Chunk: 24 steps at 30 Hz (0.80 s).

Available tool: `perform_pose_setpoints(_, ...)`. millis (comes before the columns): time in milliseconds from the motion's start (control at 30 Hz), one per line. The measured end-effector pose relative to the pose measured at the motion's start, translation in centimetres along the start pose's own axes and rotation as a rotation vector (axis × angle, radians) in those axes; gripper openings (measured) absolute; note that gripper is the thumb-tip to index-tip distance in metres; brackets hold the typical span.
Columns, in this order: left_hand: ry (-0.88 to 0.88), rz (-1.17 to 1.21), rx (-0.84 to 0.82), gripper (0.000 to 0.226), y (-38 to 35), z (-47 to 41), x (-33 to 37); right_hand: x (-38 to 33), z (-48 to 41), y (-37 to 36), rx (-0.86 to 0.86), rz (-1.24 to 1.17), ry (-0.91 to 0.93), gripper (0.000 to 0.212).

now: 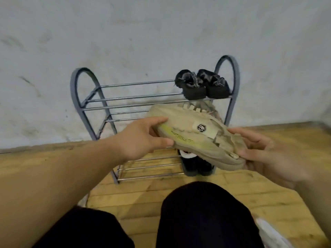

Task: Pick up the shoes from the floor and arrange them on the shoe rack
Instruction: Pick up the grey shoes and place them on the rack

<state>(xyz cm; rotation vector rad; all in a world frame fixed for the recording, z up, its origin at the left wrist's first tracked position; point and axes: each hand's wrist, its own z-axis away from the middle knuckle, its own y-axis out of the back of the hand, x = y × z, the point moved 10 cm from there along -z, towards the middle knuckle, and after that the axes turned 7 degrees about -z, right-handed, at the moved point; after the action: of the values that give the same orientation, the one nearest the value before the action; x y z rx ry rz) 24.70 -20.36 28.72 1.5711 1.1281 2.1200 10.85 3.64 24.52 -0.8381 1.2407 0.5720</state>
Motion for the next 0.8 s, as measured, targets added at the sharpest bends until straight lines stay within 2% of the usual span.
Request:
perform_pose_setpoints(100, -0.100, -0.040, -0.101, 0.076, -6.0, -3.0, 5.1, 2.3, 3.6, 7.1, 0.109, -0.092, -0.004, 0.073)
perform_pose_setpoints(167, -0.144, -0.053, -0.138, 0.069, -10.3, -4.8, 8.1, 3.7, 5.9, 11.6, 0.211, -0.151, 0.004, 0.057)
perform_pose_setpoints(233, -0.159, -0.016, -0.149, 0.065, -14.4, -6.5, 10.4, 5.4, 8.0, 15.1, 0.281, -0.197, -0.001, 0.057)
perform_pose_setpoints(333, -0.170, 0.019, -0.111, 0.059, -20.0, -8.5, 13.3, 8.1, 10.8, 18.7, 0.324, -0.268, -0.015, 0.062)
perform_pose_setpoints(467, -0.278, -0.090, -0.127, 0.050, -25.3, -9.8, 16.6, 12.1, 14.1, 22.3, 0.342, -0.312, -0.081, 0.071)
perform_pose_setpoints(533, -0.342, -0.150, -0.159, 0.048, -26.9, -10.0, 17.5, 15.0, 16.1, 24.7, 0.447, -0.272, -0.174, 0.058)
perform_pose_setpoints(600, -0.383, -0.238, -0.214, 0.050, -28.5, -10.1, 17.8, 18.4, 19.0, 28.3, 0.680, -0.073, -0.298, 0.043)
perform_pose_setpoints(667, -0.405, -0.310, -0.281, 0.053, -30.2, -10.0, 17.9, 22.6, 23.2, 32.1, 0.921, 0.156, -0.475, 0.038)
perform_pose_setpoints(733, -0.410, -0.350, -0.326, 0.054, -31.3, -9.8, 17.8, 26.9, 27.5, 34.3, 1.092, 0.302, -0.686, 0.052)
perform_pose_setpoints(800, -0.411, -0.373, -0.353, 0.055, -32.0, -9.7, 17.8, 31.6, 31.8, 36.1, 1.160, 0.435, -0.948, 0.073)
